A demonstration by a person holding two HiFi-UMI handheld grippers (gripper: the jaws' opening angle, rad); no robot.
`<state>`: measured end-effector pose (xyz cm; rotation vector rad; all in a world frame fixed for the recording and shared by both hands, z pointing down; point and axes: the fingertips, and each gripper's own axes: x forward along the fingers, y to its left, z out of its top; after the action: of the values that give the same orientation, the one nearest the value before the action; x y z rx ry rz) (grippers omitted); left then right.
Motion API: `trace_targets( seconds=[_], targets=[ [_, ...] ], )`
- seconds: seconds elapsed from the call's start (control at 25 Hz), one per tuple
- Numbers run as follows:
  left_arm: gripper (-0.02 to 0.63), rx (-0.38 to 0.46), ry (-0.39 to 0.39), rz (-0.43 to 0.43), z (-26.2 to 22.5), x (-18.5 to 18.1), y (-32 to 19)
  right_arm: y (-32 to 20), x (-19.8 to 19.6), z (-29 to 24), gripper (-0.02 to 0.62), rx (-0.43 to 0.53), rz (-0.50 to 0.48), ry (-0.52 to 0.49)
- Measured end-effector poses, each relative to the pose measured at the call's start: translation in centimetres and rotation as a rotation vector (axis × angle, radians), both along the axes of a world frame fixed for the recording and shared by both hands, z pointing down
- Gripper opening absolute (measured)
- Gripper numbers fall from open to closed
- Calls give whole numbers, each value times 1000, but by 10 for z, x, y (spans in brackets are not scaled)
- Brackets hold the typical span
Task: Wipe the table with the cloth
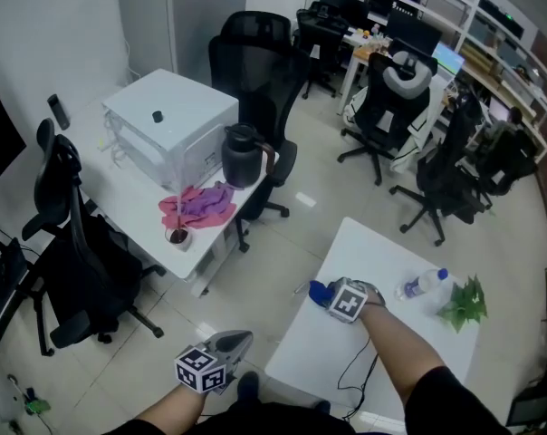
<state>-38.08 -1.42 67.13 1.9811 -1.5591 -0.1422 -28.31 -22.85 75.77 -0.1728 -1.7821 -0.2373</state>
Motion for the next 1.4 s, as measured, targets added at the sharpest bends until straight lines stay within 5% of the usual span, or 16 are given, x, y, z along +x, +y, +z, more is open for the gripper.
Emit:
trace_targets(
  seconds=[0.28, 0.72, 0.92, 1.12, 1.4],
  targets=[
    [-5, 10, 13, -11, 3, -5, 7, -11, 49, 28, 97, 37, -3, 166],
    [-5, -7, 28, -39, 10, -14, 17, -7, -14, 28, 94, 33, -46, 124],
    [-5, 5, 27, -31, 3, -13, 16, -6, 13, 8, 95, 20, -18, 78],
    [-5, 14, 36, -28, 3, -10, 18, -14, 56, 13, 95, 30, 26, 135],
    [-5, 5, 40, -37, 9, -13, 33, -12, 39, 30, 92, 37, -13, 180]
  ],
)
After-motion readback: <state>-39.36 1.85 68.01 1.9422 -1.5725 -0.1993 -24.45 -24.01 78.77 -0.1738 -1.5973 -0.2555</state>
